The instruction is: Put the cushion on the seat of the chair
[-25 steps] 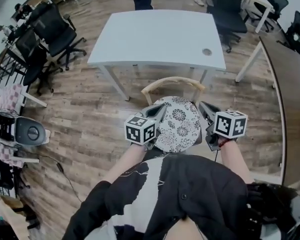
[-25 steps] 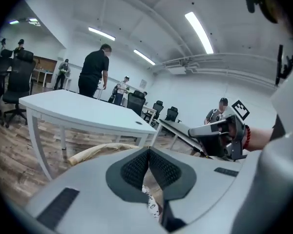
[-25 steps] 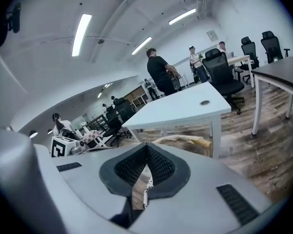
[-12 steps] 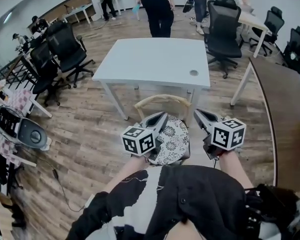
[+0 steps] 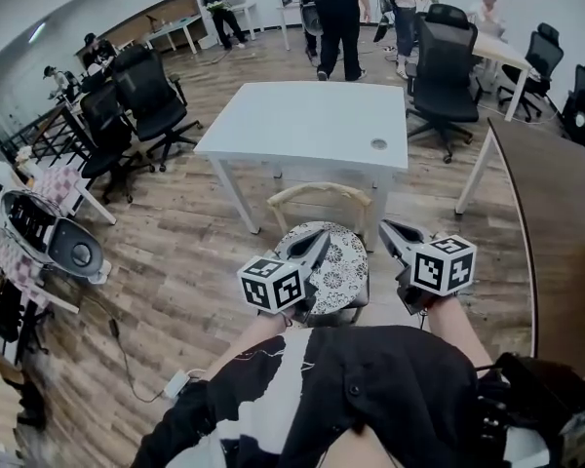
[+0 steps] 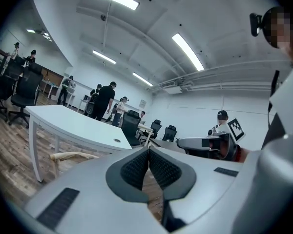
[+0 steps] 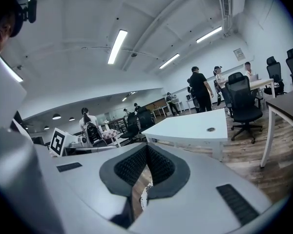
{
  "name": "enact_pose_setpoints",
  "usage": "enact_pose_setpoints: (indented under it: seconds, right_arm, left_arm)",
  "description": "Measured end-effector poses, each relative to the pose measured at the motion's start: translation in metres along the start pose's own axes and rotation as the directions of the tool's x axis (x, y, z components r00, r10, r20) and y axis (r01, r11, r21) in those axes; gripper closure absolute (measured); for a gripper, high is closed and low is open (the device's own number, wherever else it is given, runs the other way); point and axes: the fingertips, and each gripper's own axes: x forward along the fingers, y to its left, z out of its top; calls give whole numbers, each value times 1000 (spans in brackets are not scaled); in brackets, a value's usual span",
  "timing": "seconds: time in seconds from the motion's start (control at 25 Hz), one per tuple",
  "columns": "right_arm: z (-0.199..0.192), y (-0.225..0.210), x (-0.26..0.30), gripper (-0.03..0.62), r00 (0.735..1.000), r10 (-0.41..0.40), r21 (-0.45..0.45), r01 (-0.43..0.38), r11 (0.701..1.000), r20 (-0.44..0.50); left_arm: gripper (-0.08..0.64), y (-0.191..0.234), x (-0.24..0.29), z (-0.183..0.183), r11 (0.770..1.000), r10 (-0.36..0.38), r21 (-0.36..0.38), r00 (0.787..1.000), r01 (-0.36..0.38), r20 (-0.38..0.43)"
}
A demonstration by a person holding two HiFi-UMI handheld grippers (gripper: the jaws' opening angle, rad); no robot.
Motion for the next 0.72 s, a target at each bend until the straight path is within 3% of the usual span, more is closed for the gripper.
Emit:
enact_pose_setpoints:
  seconds: [0.72]
  right_arm:
    - [-84,7,-34,577,994,-16,65,23,998,-109]
  left_arm:
    - [545,-23,-50,-83,998,54,-25,993,-57,-109]
